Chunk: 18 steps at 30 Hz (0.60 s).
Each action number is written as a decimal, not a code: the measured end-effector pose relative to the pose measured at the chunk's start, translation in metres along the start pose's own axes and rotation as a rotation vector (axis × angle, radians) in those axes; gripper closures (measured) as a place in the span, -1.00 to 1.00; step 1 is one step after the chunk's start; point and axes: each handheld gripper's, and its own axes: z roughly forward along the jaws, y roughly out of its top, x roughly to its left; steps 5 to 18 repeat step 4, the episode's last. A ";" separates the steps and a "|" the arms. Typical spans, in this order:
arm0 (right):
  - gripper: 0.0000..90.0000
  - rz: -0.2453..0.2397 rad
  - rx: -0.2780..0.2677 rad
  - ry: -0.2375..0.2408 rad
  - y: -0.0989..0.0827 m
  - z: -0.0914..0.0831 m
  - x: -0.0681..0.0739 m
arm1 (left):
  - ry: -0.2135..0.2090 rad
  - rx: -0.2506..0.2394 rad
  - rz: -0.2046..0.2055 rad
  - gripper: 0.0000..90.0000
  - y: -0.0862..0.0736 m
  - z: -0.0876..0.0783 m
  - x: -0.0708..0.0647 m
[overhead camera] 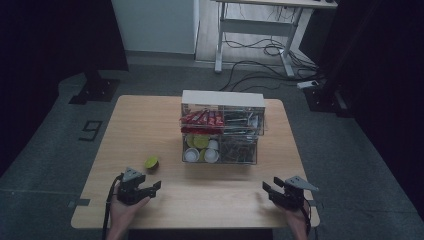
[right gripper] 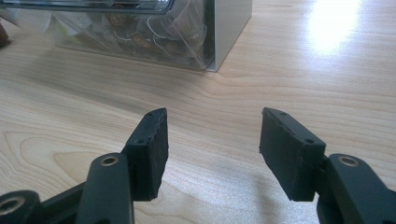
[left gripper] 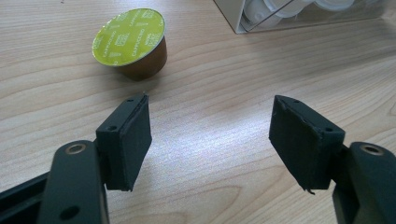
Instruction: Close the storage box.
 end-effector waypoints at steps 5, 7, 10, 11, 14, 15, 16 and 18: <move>-0.08 -0.005 0.000 -0.004 0.001 0.001 0.000 | 0.003 -0.003 -0.004 -0.34 0.000 -0.001 0.001; -0.08 -0.005 0.000 -0.004 0.001 0.001 0.000 | 0.003 -0.003 -0.004 -0.34 0.000 -0.001 0.001; -0.08 -0.005 0.000 -0.004 0.001 0.001 0.000 | 0.003 -0.003 -0.004 -0.34 0.000 -0.001 0.001; -0.08 -0.005 0.000 -0.004 0.001 0.001 0.000 | 0.003 -0.003 -0.004 -0.34 0.000 -0.001 0.001; -0.08 -0.005 0.000 -0.004 0.001 0.001 0.000 | 0.003 -0.003 -0.004 -0.34 0.000 -0.001 0.001; -0.08 -0.005 0.000 -0.004 0.001 0.001 0.000 | 0.003 -0.003 -0.004 -0.34 0.000 -0.001 0.001; -0.08 -0.005 0.000 -0.004 0.001 0.001 0.000 | 0.003 -0.003 -0.004 -0.34 0.000 -0.001 0.001; -0.08 -0.005 0.000 -0.004 0.001 0.001 0.000 | 0.003 -0.003 -0.004 -0.34 0.000 -0.001 0.001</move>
